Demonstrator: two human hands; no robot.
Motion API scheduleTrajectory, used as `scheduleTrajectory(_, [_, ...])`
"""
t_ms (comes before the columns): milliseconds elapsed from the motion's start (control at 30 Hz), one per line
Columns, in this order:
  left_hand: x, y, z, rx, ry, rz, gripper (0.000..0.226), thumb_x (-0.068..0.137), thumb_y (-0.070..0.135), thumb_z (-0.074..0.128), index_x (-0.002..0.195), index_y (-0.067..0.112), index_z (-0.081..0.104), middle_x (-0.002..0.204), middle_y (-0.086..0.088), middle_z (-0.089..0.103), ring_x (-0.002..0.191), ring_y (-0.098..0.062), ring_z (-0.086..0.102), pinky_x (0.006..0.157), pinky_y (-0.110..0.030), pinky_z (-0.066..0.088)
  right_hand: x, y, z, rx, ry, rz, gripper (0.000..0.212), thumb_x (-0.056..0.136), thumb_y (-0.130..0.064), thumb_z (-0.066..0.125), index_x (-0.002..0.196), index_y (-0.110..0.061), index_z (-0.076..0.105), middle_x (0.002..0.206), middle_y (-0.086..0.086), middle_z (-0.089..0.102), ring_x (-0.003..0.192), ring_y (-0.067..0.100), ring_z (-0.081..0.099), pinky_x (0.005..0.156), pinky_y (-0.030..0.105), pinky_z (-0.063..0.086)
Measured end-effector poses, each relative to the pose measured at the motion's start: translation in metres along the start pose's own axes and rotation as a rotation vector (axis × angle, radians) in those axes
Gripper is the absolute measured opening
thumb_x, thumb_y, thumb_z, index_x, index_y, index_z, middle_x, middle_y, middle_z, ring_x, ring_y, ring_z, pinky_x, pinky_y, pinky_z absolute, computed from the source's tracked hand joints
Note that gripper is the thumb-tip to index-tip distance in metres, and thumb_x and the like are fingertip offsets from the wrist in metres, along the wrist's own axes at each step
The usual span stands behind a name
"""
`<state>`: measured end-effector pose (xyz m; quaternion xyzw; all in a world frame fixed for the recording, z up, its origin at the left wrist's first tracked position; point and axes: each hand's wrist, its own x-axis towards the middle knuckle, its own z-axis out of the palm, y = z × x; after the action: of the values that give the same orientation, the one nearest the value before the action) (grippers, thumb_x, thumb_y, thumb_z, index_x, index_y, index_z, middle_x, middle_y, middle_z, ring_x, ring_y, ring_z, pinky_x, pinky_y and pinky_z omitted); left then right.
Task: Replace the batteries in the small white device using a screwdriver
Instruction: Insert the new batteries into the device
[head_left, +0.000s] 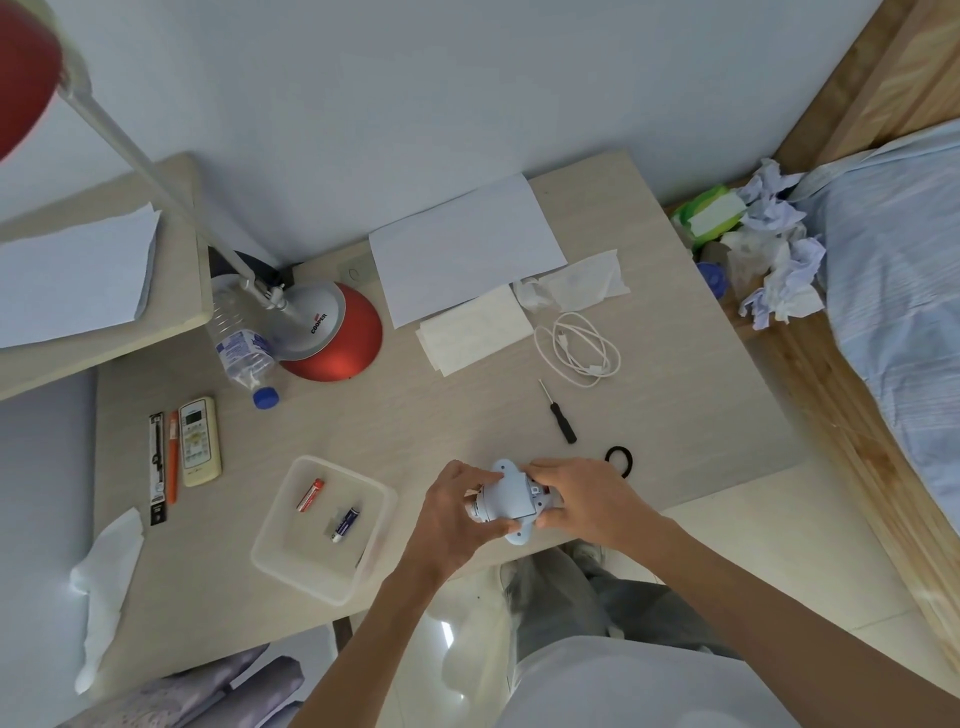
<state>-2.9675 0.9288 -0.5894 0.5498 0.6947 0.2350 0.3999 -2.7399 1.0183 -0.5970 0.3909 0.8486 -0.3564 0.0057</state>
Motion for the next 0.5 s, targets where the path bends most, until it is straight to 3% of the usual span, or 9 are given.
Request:
scheduleTrajectory(100, [0.001, -0.001, 0.003, -0.026, -0.01, -0.026, 0.069, 0.061, 0.05, 0.099, 0.121, 0.034, 0.067, 0.122, 0.009, 0.064, 0.107, -0.016, 0.067, 0.085, -0.032, 0.063, -0.001, 0.001, 0.001, 0.005, -0.001, 0.015, 0.047, 0.082, -0.053, 0.072, 0.124, -0.032, 0.064, 0.107, -0.011, 0.072, 0.088, 0.01, 0.066, 0.081, 0.033, 0.06])
scheduleTrajectory(233, [0.0, 0.003, 0.005, -0.059, -0.043, -0.062, 0.067, 0.063, 0.041, 0.1, 0.12, 0.032, 0.066, 0.122, 0.009, 0.067, 0.099, -0.012, 0.069, 0.077, -0.013, 0.055, -0.004, -0.003, -0.001, 0.075, -0.009, 0.07, 0.053, 0.082, -0.047, 0.077, 0.131, -0.034, 0.064, 0.111, -0.014, 0.072, 0.093, 0.007, 0.066, 0.084, 0.03, 0.058])
scheduleTrajectory(400, [-0.001, 0.007, 0.005, -0.061, -0.042, -0.049, 0.067, 0.062, 0.036, 0.101, 0.119, 0.033, 0.066, 0.118, 0.012, 0.068, 0.097, -0.001, 0.067, 0.073, -0.009, 0.051, -0.005, -0.014, -0.018, 0.415, -0.141, 0.155, 0.063, 0.065, -0.057, 0.09, 0.121, -0.034, 0.07, 0.105, -0.014, 0.074, 0.089, 0.005, 0.07, 0.08, 0.026, 0.06])
scheduleTrajectory(500, [-0.001, 0.008, 0.004, -0.07, -0.036, -0.036, 0.065, 0.063, 0.033, 0.102, 0.117, 0.03, 0.067, 0.114, 0.013, 0.07, 0.095, 0.004, 0.067, 0.075, -0.007, 0.051, 0.001, -0.015, -0.028, 0.58, -0.25, 0.181, 0.042, 0.079, -0.055, 0.083, 0.115, -0.036, 0.073, 0.101, -0.01, 0.078, 0.093, 0.011, 0.075, 0.087, 0.034, 0.061])
